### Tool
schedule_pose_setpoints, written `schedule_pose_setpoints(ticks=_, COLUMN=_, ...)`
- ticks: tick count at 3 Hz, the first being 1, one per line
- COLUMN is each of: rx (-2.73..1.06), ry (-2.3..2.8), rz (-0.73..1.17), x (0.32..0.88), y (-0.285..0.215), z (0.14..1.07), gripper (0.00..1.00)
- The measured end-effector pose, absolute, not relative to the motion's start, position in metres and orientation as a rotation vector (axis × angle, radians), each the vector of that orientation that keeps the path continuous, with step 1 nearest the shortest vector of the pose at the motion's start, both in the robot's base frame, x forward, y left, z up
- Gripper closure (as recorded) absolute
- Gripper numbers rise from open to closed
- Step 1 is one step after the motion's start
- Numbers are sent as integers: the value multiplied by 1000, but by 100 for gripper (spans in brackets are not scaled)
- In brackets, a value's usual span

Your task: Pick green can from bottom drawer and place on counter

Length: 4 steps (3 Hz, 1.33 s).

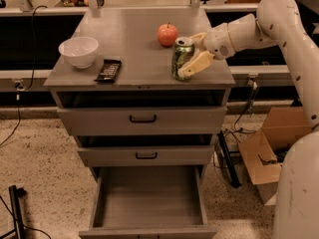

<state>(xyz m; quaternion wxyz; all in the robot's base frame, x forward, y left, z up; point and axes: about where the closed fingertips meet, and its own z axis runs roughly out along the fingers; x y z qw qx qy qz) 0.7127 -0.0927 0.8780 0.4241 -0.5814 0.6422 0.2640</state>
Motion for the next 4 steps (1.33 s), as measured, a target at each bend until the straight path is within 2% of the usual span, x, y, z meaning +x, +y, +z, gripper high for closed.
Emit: schedule_pose_setpoints(ticks=4, rx=-1467, ry=1531, rz=609, x=697, y=-105, z=913, gripper=0)
